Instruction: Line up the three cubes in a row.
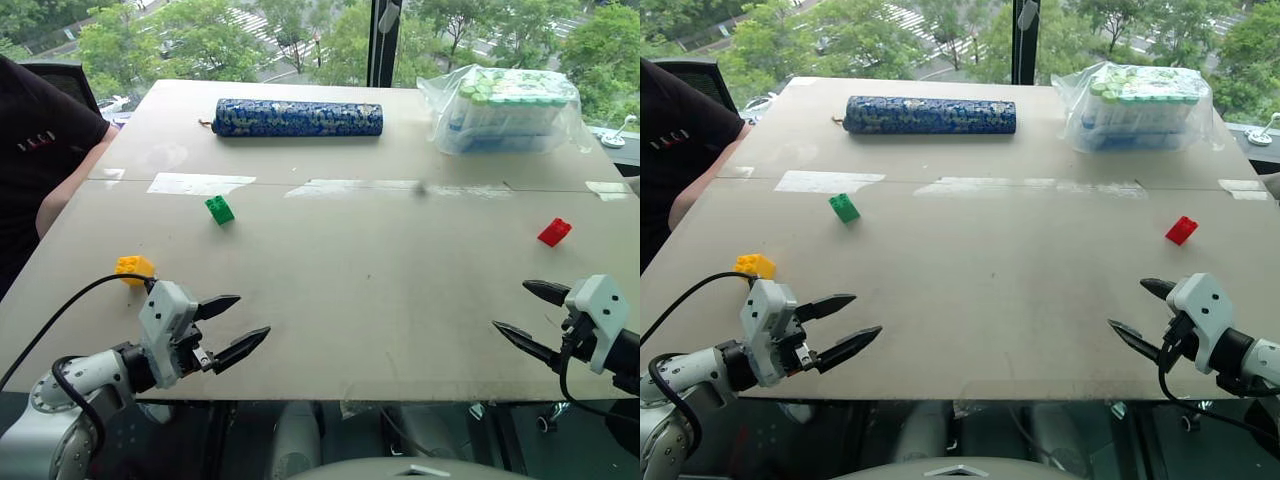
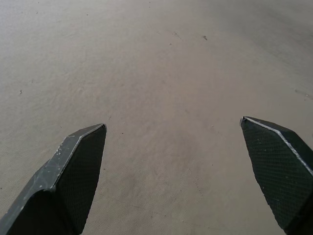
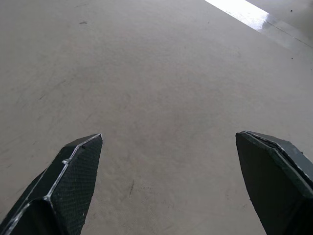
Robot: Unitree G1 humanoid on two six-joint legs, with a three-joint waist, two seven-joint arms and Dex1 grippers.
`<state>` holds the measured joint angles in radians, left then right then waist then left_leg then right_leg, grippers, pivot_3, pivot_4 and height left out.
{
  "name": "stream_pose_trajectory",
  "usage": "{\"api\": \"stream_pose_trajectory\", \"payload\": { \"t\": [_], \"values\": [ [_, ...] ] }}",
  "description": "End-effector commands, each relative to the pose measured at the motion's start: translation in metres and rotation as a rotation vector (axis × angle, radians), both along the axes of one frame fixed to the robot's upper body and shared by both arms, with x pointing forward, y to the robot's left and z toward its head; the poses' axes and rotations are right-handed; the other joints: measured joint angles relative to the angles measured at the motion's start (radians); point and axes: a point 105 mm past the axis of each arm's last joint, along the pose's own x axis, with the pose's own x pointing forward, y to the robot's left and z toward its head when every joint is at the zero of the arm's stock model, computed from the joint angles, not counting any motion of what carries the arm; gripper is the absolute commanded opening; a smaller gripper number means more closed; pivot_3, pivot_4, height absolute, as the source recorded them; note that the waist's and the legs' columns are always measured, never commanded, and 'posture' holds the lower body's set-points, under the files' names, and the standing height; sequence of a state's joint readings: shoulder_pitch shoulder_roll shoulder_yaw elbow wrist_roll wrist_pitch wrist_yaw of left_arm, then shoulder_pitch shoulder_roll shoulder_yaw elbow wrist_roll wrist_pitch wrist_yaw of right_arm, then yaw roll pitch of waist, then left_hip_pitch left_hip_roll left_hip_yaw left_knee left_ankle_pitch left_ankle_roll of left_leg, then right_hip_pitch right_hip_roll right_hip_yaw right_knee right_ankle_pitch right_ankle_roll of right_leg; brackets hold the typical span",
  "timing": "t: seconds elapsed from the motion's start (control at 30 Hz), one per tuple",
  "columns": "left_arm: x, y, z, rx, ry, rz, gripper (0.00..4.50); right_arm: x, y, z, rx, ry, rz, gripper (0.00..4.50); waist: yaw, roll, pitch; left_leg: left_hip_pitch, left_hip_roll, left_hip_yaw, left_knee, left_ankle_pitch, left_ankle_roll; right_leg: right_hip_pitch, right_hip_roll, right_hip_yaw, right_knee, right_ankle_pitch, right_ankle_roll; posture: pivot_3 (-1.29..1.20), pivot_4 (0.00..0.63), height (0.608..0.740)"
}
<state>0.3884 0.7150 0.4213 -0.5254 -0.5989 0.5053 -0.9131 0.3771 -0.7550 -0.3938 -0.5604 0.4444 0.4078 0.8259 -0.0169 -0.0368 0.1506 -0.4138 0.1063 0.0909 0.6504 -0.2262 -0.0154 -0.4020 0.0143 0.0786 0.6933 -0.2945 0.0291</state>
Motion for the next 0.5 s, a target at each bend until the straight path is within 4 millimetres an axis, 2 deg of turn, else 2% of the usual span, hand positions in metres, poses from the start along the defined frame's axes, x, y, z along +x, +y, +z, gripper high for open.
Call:
{"api": "stream_pose_trajectory", "payload": {
  "t": [0.03,0.13,0.2,0.27,0.37,0.5],
  "values": [
    [0.009,-0.014,0.011,-0.015,-0.059,-0.038,4.49,0.007,-0.003,0.013,0.009,-0.1,-0.065,4.5,0.001,0.0,0.0,0.0,0.0,0.0,0.0,0.0,0.0,0.0,0.0,0.0,0.0,0.0,0.0,0.0,0.15,0.74],
    [0.025,-0.042,0.022,-0.073,-0.107,-0.059,4.49,0.025,-0.003,0.03,0.075,-0.21,-0.222,4.5,0.006,0.001,-0.001,0.0,0.0,-0.003,0.001,0.0,0.0,0.0,0.0,-0.003,0.0,0.0,0.0,0.0,0.15,0.74],
    [0.032,-0.059,0.03,-0.077,-0.142,-0.105,4.49,0.042,-0.006,0.034,-0.029,-0.22,-0.352,4.5,0.002,0.001,-0.001,0.0,-0.001,-0.002,0.002,0.0,0.0,0.002,0.0,-0.001,0.001,0.0,0.0,0.0,0.15,0.74],
    [0.038,-0.082,0.041,-0.081,-0.19,-0.191,4.49,0.063,-0.011,0.038,-0.007,-0.181,-0.47,4.5,-0.007,0.0,-0.002,0.001,-0.001,-0.001,0.002,0.0,0.0,0.002,0.0,0.0,0.001,0.001,0.0,0.0,0.15,0.74],
    [0.043,-0.106,0.051,-0.086,-0.22,-0.272,4.49,0.085,-0.029,0.041,0.002,-0.135,-0.646,4.5,-0.006,0.0,-0.002,0.0,-0.001,-0.001,0.002,0.0,0.0,0.001,0.0,0.001,0.002,0.001,0.001,0.0,0.15,0.74],
    [0.052,-0.13,0.062,-0.073,-0.275,-0.357,4.49,0.114,-0.066,0.047,0.072,-0.072,-0.985,4.5,0.002,0.001,-0.002,-0.002,-0.001,-0.002,-0.001,0.0,0.0,-0.001,0.001,0.001,0.001,0.001,0.001,0.0,0.15,0.74]
  ]
}}
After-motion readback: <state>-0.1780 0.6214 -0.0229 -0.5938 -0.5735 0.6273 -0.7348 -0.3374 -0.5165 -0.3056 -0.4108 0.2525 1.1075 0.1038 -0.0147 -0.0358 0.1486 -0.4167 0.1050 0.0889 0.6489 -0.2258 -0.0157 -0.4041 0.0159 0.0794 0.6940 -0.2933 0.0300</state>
